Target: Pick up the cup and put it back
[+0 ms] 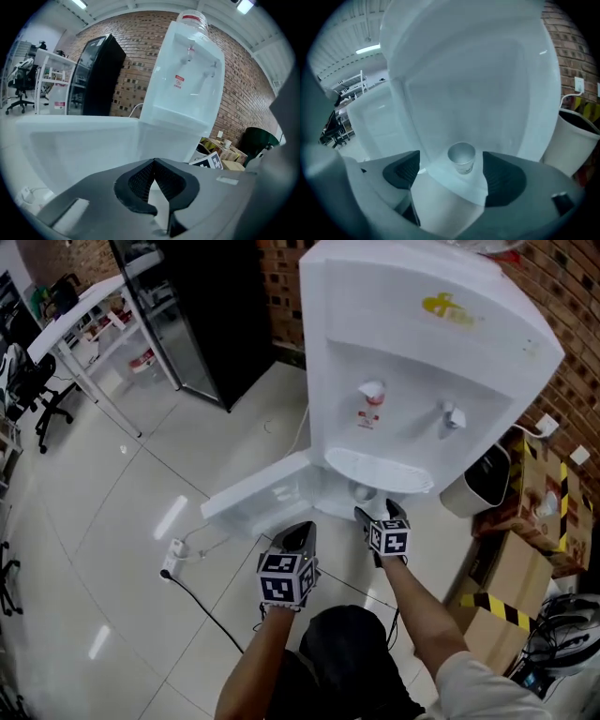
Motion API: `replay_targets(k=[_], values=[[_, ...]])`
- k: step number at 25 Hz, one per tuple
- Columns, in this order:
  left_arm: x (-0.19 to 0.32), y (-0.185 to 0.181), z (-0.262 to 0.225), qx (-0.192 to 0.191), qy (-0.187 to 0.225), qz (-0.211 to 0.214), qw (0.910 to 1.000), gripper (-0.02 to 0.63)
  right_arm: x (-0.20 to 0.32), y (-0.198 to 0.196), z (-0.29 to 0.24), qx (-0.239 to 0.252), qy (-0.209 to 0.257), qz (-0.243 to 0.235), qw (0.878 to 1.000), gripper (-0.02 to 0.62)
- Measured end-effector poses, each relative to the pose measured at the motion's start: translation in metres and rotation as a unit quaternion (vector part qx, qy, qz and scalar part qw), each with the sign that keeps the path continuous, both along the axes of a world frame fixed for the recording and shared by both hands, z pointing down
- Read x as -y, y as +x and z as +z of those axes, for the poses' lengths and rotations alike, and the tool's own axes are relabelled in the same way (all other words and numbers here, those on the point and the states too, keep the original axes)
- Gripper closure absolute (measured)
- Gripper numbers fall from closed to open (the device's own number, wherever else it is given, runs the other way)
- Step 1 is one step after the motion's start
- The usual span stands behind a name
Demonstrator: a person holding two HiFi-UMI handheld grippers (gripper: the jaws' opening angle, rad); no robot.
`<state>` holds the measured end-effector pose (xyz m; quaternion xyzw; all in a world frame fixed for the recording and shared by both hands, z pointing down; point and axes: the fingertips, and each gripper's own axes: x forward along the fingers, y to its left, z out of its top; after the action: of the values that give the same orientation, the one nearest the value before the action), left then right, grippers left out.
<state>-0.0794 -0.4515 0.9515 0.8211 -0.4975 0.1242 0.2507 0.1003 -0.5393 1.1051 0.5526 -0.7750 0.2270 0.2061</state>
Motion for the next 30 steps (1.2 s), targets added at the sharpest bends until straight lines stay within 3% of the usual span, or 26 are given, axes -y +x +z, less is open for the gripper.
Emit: replay_targets(k=[9,14,21,24,30], values=[[0.002,-0.015,0.034,-0.015,-0.024,-0.016,0.9995,0.606,0.039,-0.001,0.072,-0.027,-0.042,0.024,0.998,0.161],[-0.002,-0.015,0.039,-0.021,-0.021,-0.012,0.9995,0.606,0.056,0.001,0.079,-0.026,-0.033,0.047,0.998,0.161],[-0.005,-0.015,0.05,-0.03,-0.026,-0.008,0.9992,0.606,0.072,-0.005,0.076,-0.042,-0.018,0.034,0.998,0.161],[-0.006,-0.016,0.053,-0.032,-0.029,-0.011,0.999,0.606,0.071,-0.005,0.072,-0.054,-0.016,0.026,0.998,0.221],[-0.008,-0.011,0.053,-0.027,-0.027,-0.003,0.9993,0.606,0.059,-0.008,0.052,-0.056,0.005,0.007,0.998,0.23]])
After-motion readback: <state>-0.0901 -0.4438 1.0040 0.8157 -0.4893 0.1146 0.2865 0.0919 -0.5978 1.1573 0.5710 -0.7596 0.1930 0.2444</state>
